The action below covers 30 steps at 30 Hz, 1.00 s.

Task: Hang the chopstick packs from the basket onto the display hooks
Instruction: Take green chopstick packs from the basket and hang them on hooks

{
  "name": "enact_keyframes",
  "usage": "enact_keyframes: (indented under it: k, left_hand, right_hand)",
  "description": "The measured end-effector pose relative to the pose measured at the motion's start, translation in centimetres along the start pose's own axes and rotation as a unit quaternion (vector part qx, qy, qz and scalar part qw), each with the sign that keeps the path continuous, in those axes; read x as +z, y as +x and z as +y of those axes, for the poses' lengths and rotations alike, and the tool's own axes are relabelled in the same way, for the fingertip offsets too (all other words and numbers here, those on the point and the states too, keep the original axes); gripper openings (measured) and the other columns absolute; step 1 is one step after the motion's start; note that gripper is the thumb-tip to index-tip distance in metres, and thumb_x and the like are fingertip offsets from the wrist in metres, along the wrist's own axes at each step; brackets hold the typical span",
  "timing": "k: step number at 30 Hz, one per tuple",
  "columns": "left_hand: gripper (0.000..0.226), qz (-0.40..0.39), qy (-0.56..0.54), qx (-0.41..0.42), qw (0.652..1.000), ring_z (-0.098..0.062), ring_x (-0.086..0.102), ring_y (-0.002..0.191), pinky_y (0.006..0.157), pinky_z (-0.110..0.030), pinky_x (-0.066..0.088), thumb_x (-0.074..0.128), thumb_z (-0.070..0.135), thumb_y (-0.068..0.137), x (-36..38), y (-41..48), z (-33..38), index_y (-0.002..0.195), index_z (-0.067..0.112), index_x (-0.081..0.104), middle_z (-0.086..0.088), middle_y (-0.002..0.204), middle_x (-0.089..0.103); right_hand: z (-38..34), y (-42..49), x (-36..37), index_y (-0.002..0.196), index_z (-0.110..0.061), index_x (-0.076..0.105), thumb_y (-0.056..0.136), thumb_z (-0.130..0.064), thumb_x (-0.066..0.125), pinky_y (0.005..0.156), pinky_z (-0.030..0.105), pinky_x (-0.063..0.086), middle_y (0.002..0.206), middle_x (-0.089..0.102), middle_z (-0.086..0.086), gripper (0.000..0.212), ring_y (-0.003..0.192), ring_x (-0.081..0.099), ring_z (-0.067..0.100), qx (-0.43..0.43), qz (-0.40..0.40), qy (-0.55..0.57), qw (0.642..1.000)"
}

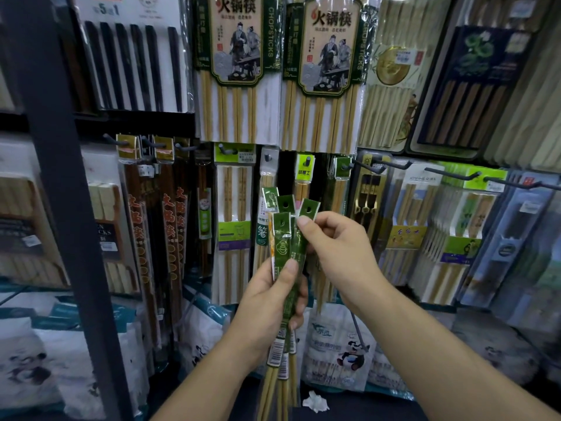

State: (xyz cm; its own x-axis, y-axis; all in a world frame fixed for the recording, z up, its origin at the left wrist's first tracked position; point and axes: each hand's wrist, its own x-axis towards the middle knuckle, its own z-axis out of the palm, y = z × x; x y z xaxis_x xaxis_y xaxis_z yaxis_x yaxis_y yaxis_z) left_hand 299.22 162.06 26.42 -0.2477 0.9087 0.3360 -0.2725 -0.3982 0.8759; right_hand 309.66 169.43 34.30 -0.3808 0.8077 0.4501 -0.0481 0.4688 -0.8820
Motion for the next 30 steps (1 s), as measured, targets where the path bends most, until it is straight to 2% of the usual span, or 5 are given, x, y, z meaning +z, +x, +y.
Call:
enact_keyframes:
  k: [7, 12, 16, 21, 30]
  left_hand:
    - [0.046, 0.051, -0.044, -0.020, 0.998, -0.018, 0.055, 0.057, 0.042, -0.028, 0.042, 0.059, 0.052, 0.093, -0.3, 0.3, -0.1, 0.107, 0.009, 0.066, -0.012, 0.079, 0.062]
    - [0.038, 0.090, 0.040, 0.009, 0.995, -0.018, 0.071, 0.074, 0.073, -0.034, 0.062, 0.051, 0.052, 0.096, -0.5, 0.4, -0.4, 0.088, 0.017, 0.066, -0.003, 0.080, 0.072]
    - [0.032, 0.081, 0.061, 0.015, 0.995, -0.015, 0.062, 0.069, 0.066, -0.026, 0.055, 0.049, 0.047, 0.098, -0.4, 0.2, -0.1, 0.084, 0.022, 0.065, -0.001, 0.078, 0.065]
    - [0.035, 0.070, 0.056, 0.019, 0.996, -0.018, 0.059, 0.067, 0.063, -0.029, 0.054, 0.049, 0.044, 0.097, -0.2, 0.0, 0.0, 0.092, 0.012, 0.059, -0.005, 0.078, 0.062]
    - [0.035, 0.059, 0.052, 0.021, 0.997, -0.017, 0.058, 0.066, 0.063, -0.028, 0.054, 0.049, 0.044, 0.095, -0.3, -0.1, 0.0, 0.093, 0.010, 0.058, -0.004, 0.076, 0.062]
  right_hand:
    - [0.1, 0.2, -0.2, 0.076, -0.018, 0.075, 0.100, -0.028, 0.063, 0.055, 0.018, 0.043, 0.071, 0.065, 0.001, 0.029, 0.062, 0.055, 0.007, 0.043, 0.003, 0.050, 0.998]
    - [-1.6, 1.2, -1.1, 0.079, -0.019, 0.079, 0.095, -0.029, 0.070, 0.058, 0.022, 0.043, 0.074, 0.069, -0.003, 0.020, 0.065, 0.056, 0.007, 0.076, 0.062, 0.129, 0.987]
    - [-2.5, 2.2, -2.1, 0.085, -0.021, 0.077, 0.099, -0.028, 0.064, 0.067, 0.022, 0.043, 0.059, 0.059, -0.017, 0.020, 0.058, 0.053, -0.001, 0.012, 0.135, 0.073, 0.988]
    - [-3.2, 3.2, -2.7, 0.066, -0.015, 0.061, 0.102, -0.029, 0.060, 0.048, 0.015, 0.036, 0.064, 0.032, 0.007, 0.039, 0.051, 0.029, 0.012, -0.013, 0.165, 0.043, 0.985]
    - [-2.9, 4.1, -2.8, 0.063, -0.014, 0.050, 0.101, -0.024, 0.061, 0.070, 0.012, 0.049, 0.054, 0.029, -0.004, 0.040, 0.053, 0.029, 0.013, -0.016, 0.188, 0.051, 0.981]
